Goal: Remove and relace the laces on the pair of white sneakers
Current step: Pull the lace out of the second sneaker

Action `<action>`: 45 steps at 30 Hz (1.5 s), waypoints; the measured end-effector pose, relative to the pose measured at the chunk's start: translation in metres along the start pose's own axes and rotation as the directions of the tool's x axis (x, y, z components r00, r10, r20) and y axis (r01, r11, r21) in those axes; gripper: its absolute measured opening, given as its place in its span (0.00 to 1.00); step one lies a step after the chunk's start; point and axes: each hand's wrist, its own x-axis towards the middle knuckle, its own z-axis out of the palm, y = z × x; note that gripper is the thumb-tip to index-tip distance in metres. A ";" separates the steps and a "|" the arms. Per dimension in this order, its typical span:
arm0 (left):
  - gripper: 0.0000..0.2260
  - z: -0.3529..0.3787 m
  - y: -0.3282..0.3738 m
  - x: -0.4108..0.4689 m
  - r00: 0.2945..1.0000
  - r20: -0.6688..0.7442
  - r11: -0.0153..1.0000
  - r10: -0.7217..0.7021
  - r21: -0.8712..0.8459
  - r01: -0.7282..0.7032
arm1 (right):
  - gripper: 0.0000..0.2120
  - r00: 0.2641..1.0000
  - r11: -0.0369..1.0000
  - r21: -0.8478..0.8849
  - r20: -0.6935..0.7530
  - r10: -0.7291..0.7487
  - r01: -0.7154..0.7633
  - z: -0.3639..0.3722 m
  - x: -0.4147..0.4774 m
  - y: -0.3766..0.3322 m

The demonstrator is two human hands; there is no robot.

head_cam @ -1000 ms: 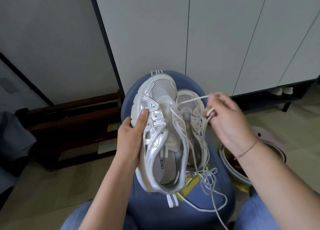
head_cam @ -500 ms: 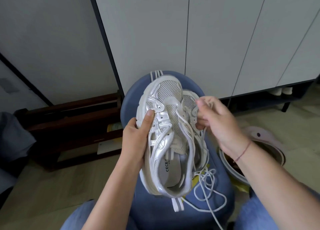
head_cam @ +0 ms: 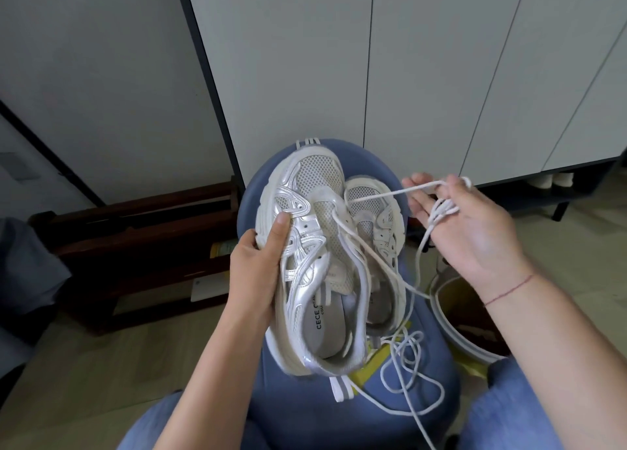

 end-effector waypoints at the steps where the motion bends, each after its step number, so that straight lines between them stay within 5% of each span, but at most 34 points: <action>1: 0.26 0.000 -0.001 0.000 1.000 0.005 1.000 0.007 0.010 -0.007 | 0.16 0.998 0.995 0.095 0.055 0.034 -0.039 -0.001 -0.001 -0.005; 4: 0.24 0.003 -0.002 -0.002 1.000 0.023 0.999 0.010 0.044 -0.011 | 0.18 0.993 0.989 0.120 0.100 0.069 -0.081 0.001 -0.005 -0.003; 7: 0.28 0.006 -0.004 -0.004 0.999 0.044 0.997 0.017 0.074 -0.020 | 0.14 0.999 0.966 -0.258 0.033 0.030 -0.021 0.010 -0.009 0.012; 10: 0.29 0.008 -0.007 -0.006 0.998 0.062 0.995 0.030 0.090 -0.036 | 0.08 0.997 0.767 -0.641 0.068 0.024 0.025 0.014 -0.013 0.025; 13: 0.29 0.007 -0.008 -0.006 0.998 0.054 0.994 0.031 0.106 -0.037 | 0.13 0.984 0.572 -0.814 0.165 0.059 0.102 0.011 -0.013 0.027; 16: 0.31 0.006 -0.010 -0.005 0.998 0.051 0.993 0.027 0.111 -0.032 | 0.25 0.971 0.436 -0.883 0.228 0.070 0.176 0.009 -0.012 0.021; 22: 0.30 0.008 -0.012 -0.005 0.998 0.067 0.993 0.021 0.115 -0.029 | 0.30 0.969 0.409 -0.897 0.226 0.104 0.165 0.005 -0.013 0.012; 27: 0.31 0.009 -0.013 -0.006 0.996 0.082 0.992 0.015 0.121 -0.025 | 0.31 0.967 0.487 -0.870 0.188 0.173 0.082 0.002 -0.013 0.002; 32: 0.31 0.009 -0.012 -0.006 0.997 0.083 0.995 -0.003 0.097 -0.005 | 0.04 0.950 0.671 -0.739 0.159 0.267 -0.065 -0.002 -0.014 -0.006; 37: 0.28 0.008 -0.009 -0.005 0.997 0.075 0.995 -0.021 0.097 0.014 | 0.07 0.908 0.794 -0.564 0.173 0.383 -0.227 -0.010 -0.016 -0.016; 45: 0.28 0.004 -0.006 -0.001 0.999 0.010 0.996 -0.039 0.086 0.038 | 0.13 0.943 0.977 -0.115 0.261 0.205 -0.181 -0.007 -0.009 -0.024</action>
